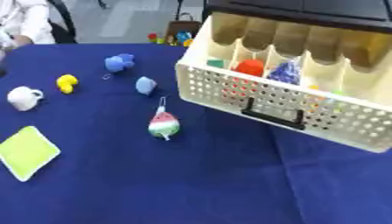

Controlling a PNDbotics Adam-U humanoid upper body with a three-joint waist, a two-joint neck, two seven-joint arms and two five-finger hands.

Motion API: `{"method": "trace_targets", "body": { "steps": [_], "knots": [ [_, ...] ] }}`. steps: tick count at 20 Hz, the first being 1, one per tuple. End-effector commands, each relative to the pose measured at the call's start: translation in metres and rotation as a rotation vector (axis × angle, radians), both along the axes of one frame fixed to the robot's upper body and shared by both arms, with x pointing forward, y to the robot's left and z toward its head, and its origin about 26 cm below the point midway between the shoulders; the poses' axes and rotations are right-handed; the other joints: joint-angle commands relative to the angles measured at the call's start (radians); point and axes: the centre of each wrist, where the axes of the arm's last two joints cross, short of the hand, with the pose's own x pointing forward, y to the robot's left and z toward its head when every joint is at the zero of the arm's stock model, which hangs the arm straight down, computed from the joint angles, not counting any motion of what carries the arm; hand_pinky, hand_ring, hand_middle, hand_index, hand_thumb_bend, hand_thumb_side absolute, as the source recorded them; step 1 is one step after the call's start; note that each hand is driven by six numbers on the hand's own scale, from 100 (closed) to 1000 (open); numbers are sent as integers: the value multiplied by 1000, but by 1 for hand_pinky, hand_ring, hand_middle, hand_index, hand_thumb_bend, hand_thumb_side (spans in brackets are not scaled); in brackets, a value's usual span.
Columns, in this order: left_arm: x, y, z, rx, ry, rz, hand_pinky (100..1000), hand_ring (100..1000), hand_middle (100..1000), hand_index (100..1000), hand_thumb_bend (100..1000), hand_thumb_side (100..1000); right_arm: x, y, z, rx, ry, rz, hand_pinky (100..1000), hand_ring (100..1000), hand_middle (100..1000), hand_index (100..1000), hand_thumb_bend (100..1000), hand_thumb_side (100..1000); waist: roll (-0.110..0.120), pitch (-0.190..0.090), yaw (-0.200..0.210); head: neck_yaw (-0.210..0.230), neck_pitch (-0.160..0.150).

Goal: Pick up objects from table and place into drawer.

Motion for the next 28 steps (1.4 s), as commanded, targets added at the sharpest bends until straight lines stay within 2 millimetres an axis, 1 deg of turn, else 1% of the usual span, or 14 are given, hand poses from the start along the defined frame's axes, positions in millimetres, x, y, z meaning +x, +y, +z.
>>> {"method": "trace_targets", "body": {
  "steps": [1,5,9,13,19,27,28],
  "knots": [
    [-1,10,14,20,24,19,686,863,876,1000,502,641,-2,-1,7,-18,-17,6,505,569,575,709,100,910,0,-14,-2,9,-13],
    [3,13,9,14,74,15,678,856,870,995,531,672,-2,0,7,-18,-17,9,503,568,573,709,100,910,-1,-10,-4,14,-19],
    [8,17,5,19,112,34,684,863,890,1000,545,669,-2,0,7,-18,-16,12,503,568,572,709,100,910,-2,-8,-8,25,-28],
    [14,19,0,36,142,60,694,872,911,1000,573,670,-2,1,8,-18,-19,16,499,568,569,709,100,910,-5,-5,-12,43,-43],
    [21,22,-5,65,169,92,697,876,917,1000,583,677,-2,2,8,-20,-21,22,490,566,561,709,100,910,-11,6,-18,57,-61],
    [28,30,-12,66,193,136,703,880,924,1000,596,680,-2,3,9,-26,-24,26,478,564,551,709,100,910,-16,20,-26,62,-71],
    [29,31,-12,68,192,141,716,887,926,1000,600,680,-2,3,9,-27,-24,27,476,564,549,709,100,910,-17,21,-27,64,-73]
  ]
}}
